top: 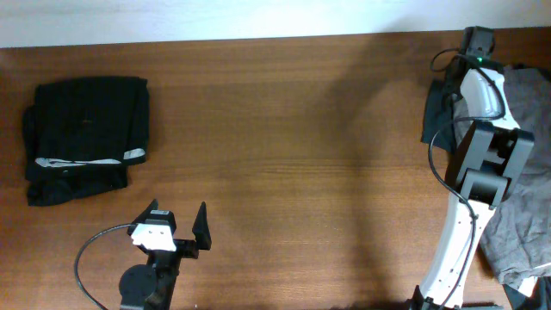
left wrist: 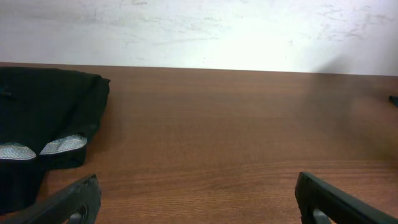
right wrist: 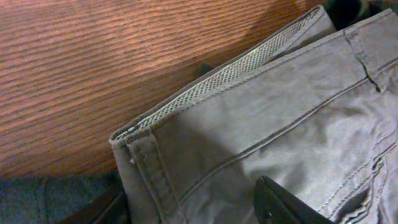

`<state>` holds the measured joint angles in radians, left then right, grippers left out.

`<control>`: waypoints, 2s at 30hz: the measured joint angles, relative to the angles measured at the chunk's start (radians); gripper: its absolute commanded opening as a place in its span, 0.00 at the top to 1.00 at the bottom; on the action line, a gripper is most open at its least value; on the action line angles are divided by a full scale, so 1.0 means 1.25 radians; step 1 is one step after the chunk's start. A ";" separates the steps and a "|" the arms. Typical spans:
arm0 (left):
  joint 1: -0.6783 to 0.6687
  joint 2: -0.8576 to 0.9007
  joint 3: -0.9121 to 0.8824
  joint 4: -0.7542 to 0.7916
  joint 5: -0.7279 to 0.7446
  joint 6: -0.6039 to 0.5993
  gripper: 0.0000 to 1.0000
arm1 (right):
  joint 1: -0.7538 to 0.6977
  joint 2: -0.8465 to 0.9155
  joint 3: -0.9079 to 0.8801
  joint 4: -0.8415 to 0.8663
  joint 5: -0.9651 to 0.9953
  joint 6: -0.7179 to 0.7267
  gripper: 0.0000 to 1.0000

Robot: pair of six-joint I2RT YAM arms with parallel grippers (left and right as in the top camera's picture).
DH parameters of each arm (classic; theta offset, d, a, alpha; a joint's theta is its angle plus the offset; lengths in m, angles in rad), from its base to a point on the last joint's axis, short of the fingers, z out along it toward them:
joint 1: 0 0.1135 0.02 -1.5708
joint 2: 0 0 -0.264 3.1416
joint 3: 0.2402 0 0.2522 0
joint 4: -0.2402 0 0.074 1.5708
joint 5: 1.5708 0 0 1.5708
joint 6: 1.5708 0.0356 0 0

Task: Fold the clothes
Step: 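Reach the right gripper to the grey shorts waistband and grasp it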

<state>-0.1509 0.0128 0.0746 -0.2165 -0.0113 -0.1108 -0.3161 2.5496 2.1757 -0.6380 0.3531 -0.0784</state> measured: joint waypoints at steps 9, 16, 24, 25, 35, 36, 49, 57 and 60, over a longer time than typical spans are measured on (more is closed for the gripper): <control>0.000 0.000 0.000 0.000 0.000 0.000 0.01 | -0.014 -0.056 0.000 -0.012 -0.026 0.000 0.33; 0.000 0.000 0.000 0.000 0.000 0.000 0.01 | -0.019 -0.071 0.001 -0.033 -0.026 0.000 0.33; 0.000 0.000 0.000 0.000 0.000 0.000 0.00 | -0.037 -0.071 0.001 -0.052 -0.099 0.000 0.33; 0.000 0.000 0.000 0.000 0.000 0.000 0.01 | -0.039 -0.071 0.001 -0.052 -0.136 0.000 0.33; 0.000 0.000 0.000 0.000 0.000 0.000 0.01 | -0.039 -0.071 0.001 -0.040 -0.252 0.001 0.34; 0.000 0.000 0.000 0.000 0.000 0.000 0.01 | -0.039 -0.070 0.001 -0.034 -0.255 0.001 0.34; 0.000 0.000 0.000 0.000 0.000 0.000 0.01 | -0.039 -0.042 0.001 0.006 -0.267 0.003 0.40; 0.000 0.000 0.000 0.000 0.000 0.000 0.01 | -0.039 -0.035 -0.005 0.039 -0.266 0.002 0.42; 0.000 0.000 0.000 0.000 0.000 0.000 0.01 | -0.039 -0.029 -0.013 0.039 -0.266 0.000 0.44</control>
<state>-0.1509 0.0128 0.0746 -0.2165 -0.0113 -0.1108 -0.3649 2.5137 2.1601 -0.5896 0.0200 -0.0780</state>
